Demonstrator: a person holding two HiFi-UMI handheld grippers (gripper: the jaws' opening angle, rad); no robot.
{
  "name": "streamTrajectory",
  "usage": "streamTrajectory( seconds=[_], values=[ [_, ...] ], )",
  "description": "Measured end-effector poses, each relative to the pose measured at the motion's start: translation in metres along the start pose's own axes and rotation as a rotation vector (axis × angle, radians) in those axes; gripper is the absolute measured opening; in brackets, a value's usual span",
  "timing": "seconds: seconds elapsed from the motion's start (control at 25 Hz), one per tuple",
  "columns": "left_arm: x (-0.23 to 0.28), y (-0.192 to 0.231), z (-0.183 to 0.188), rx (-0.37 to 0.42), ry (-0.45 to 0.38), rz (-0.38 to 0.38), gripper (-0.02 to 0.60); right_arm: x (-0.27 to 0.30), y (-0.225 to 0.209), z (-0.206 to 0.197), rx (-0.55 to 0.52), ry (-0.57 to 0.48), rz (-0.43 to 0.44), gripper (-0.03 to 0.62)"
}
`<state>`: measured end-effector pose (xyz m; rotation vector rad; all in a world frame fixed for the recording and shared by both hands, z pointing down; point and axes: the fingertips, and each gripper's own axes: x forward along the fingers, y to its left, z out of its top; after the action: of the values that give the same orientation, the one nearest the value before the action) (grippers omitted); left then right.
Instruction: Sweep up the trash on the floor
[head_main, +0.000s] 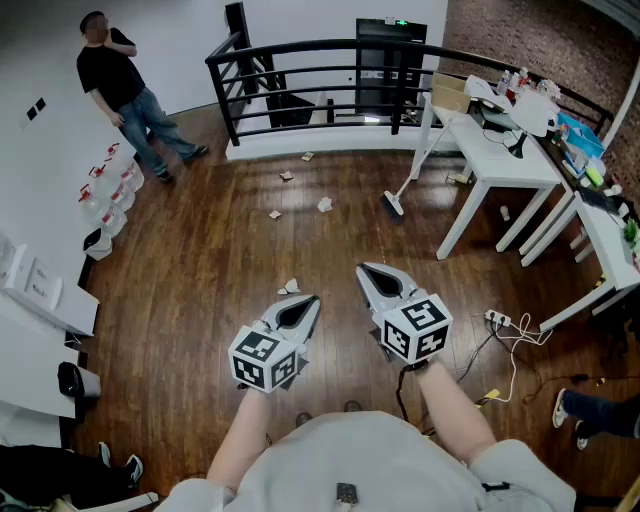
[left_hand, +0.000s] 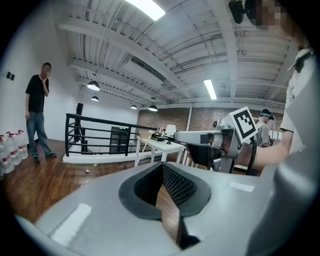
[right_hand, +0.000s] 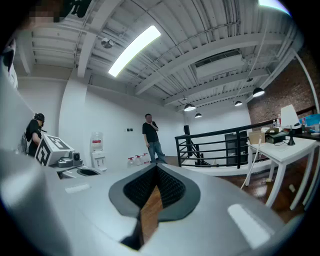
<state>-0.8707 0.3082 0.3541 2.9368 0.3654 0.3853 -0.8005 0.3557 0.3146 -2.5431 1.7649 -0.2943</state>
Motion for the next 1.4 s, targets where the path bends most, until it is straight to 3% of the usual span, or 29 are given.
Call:
streamTrajectory(
  seconds=[0.52,0.96,1.2,1.4],
  values=[
    [0.088,0.026,0.024,0.032,0.017,0.000,0.005,0.021,-0.095,0.008,0.036,-0.021,-0.026,0.000],
    [0.218,0.113,0.058,0.004,-0.006,-0.119,0.005,0.109,-0.208,0.028,0.005,0.013,-0.170,0.000],
    [0.286,0.143,0.087,0.000,-0.013,-0.239,0.005,0.158,-0.261,0.048,0.008,0.040,-0.257,0.000],
    [0.342,0.168,0.099,-0.003,0.001,-0.267,0.005,0.185,-0.308,0.048,0.015,0.053,-0.295,0.000]
  ],
)
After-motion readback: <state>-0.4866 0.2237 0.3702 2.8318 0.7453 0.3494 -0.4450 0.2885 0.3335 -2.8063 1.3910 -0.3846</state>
